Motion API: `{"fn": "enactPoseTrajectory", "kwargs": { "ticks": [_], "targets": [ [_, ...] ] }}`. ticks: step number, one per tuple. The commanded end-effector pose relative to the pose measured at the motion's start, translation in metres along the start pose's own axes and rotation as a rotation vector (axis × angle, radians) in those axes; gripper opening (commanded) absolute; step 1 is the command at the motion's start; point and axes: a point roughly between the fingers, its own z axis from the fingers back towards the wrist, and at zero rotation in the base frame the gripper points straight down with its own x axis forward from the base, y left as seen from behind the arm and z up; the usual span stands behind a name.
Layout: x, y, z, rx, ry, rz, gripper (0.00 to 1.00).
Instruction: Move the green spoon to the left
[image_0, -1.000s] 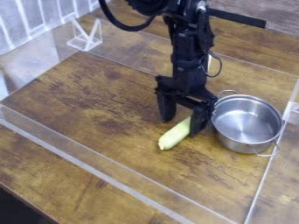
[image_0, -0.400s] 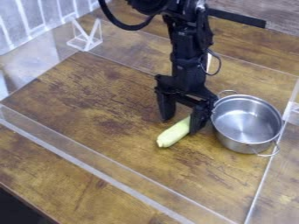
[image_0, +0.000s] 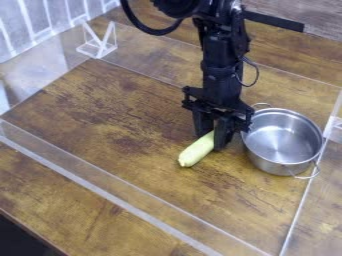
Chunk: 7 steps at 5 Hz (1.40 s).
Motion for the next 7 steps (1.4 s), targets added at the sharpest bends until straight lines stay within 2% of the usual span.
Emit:
{"fn": "enactPoseTrajectory", "kwargs": {
  "ticks": [1,4,7],
  "targets": [
    [0.006,0.004,0.011,0.018,-0.008,0.005,0.00],
    [0.009,-0.007,0.012,0.010,0.050,0.023,0.00],
    [0.009,-0.020,0.012,-0.015,0.087,0.030,0.00]
  ]
}}
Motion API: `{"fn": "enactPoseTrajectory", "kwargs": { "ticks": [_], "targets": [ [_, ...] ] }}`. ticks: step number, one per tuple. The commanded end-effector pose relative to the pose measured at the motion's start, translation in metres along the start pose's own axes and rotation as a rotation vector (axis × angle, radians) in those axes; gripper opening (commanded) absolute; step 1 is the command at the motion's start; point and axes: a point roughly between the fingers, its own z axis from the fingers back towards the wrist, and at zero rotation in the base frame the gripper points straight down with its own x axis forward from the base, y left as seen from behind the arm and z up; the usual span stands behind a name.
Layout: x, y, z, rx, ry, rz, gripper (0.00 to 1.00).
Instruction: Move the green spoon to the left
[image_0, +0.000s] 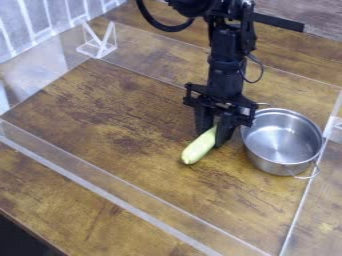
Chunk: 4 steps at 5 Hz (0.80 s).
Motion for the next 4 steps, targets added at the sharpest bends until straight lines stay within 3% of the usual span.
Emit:
{"fn": "enactPoseTrajectory", "kwargs": {
  "ticks": [1,4],
  "targets": [
    [0.0016,-0.0151,0.0141,-0.005,-0.026,-0.029,0.00],
    [-0.0060,-0.0191,0.0196,-0.016,0.008,-0.045,0.00]
  ]
}}
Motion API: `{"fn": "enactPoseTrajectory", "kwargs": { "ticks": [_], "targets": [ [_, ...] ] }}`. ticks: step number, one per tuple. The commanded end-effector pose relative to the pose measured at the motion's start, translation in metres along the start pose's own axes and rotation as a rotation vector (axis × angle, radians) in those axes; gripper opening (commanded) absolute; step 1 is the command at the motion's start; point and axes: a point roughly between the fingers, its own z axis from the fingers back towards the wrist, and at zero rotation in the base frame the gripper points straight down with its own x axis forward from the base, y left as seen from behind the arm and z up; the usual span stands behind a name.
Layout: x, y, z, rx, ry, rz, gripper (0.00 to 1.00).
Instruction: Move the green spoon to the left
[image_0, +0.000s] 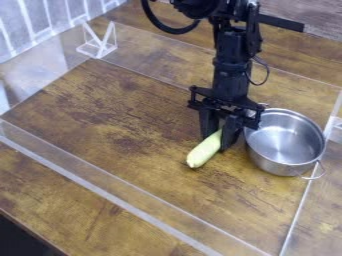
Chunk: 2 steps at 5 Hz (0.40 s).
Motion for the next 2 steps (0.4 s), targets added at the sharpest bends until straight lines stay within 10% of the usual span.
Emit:
{"fn": "enactPoseTrajectory", "kwargs": {
  "ticks": [1,2],
  "targets": [
    [0.0001,-0.0125,0.0207,0.004,-0.042,-0.041,0.00],
    [-0.0018,-0.0123,0.0223,0.007,-0.033,-0.044,0.00]
  ]
}}
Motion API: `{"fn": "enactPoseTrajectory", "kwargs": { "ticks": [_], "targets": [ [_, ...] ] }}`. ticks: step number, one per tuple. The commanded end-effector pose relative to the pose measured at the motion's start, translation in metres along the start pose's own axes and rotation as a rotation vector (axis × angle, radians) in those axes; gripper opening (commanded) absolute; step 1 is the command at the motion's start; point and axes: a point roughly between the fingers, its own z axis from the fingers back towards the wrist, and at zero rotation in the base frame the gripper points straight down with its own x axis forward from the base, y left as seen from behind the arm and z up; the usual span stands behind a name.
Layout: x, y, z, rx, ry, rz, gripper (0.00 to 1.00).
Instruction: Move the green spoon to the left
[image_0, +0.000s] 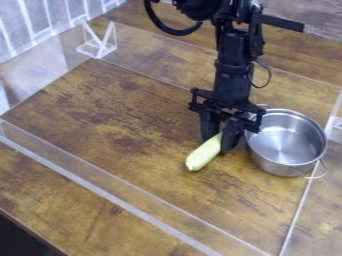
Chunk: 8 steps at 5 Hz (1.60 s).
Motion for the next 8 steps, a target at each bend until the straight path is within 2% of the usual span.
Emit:
{"fn": "enactPoseTrajectory", "kwargs": {
  "ticks": [1,5,8],
  "targets": [
    [0.001,-0.009,0.024,0.009,-0.056,-0.031,0.00],
    [-0.004,-0.007,0.031,0.014,-0.035,-0.043,0.00],
    [-0.014,-0.007,0.061,0.034,-0.057,-0.051,0.00]
  ]
}}
